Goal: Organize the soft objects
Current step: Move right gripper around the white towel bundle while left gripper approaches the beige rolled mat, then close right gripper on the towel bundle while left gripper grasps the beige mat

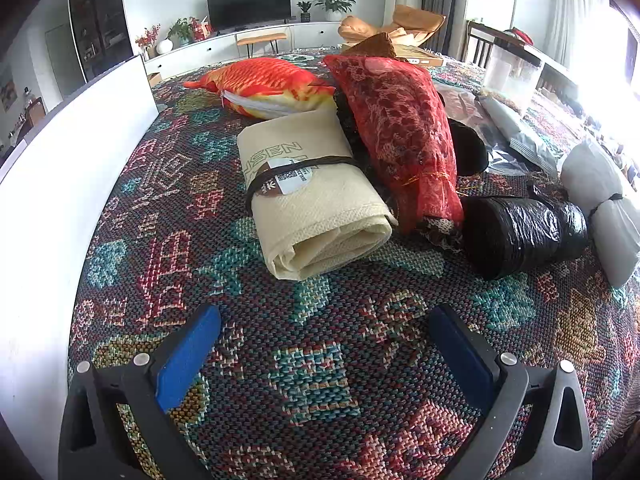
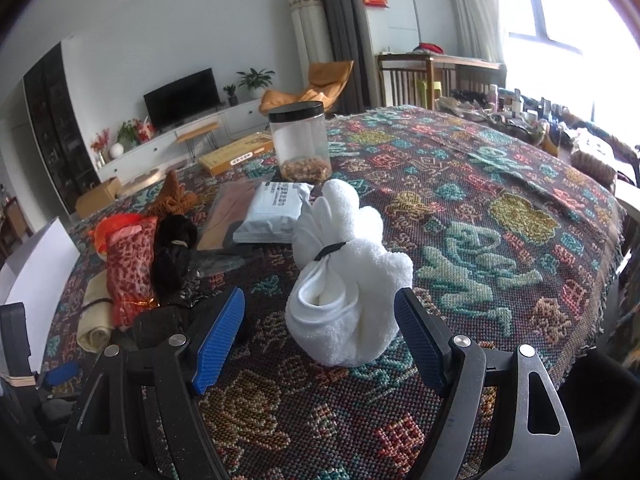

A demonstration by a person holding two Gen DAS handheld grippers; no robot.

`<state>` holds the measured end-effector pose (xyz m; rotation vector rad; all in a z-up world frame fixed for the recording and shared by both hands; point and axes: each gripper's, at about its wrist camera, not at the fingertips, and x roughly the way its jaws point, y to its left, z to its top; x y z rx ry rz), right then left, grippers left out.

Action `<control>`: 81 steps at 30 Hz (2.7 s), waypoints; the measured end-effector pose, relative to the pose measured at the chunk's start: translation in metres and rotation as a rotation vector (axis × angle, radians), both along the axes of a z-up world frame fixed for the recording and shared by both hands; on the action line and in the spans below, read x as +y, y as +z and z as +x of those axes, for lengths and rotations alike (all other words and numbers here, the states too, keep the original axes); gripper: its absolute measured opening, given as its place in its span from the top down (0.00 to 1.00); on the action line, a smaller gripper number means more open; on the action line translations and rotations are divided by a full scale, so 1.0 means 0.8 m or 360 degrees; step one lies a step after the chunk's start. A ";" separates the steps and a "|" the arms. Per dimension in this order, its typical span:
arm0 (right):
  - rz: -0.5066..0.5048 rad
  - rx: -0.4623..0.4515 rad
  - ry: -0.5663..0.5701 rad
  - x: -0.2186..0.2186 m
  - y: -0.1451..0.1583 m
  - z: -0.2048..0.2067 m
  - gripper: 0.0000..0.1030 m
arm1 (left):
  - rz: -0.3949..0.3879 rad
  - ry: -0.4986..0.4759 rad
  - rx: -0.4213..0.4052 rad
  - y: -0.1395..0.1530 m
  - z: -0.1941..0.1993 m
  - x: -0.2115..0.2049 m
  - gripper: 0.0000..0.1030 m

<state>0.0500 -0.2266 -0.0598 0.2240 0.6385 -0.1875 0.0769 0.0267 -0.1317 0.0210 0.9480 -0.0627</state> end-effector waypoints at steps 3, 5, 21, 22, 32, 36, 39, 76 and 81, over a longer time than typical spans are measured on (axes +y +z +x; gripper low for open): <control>0.0003 0.0006 0.0003 0.000 -0.001 0.001 0.22 | 0.0000 0.0000 0.0000 0.000 0.000 0.000 0.00; 0.0008 0.0010 0.0004 0.000 -0.001 0.001 0.22 | 0.0000 0.0000 0.0000 0.000 0.000 0.000 0.00; 0.0036 0.0029 0.0001 -0.002 -0.006 0.003 0.22 | 0.0000 0.0000 0.0000 0.000 0.000 0.000 0.00; 0.0037 0.0032 0.0001 -0.002 -0.006 0.004 0.22 | 0.0000 0.0000 0.0000 0.000 0.000 0.000 0.00; 0.0038 0.0053 0.0005 -0.001 -0.009 0.005 0.22 | 0.0000 0.0000 -0.0001 0.000 0.000 -0.001 0.00; 0.0040 0.0052 0.0005 -0.001 -0.009 0.004 0.22 | 0.0000 0.0000 -0.0001 0.000 0.000 0.000 0.00; 0.0039 0.0055 0.0004 -0.001 -0.009 0.004 0.22 | 0.0000 0.0000 -0.0001 0.000 0.000 0.000 0.00; 0.0309 0.0770 0.0415 -0.052 -0.012 0.137 0.21 | -0.0094 -0.0011 0.0270 0.020 0.091 0.036 0.19; 0.0266 0.0773 0.0347 -0.072 -0.017 0.113 0.62 | -0.0248 0.0003 0.0155 0.058 0.062 0.070 0.55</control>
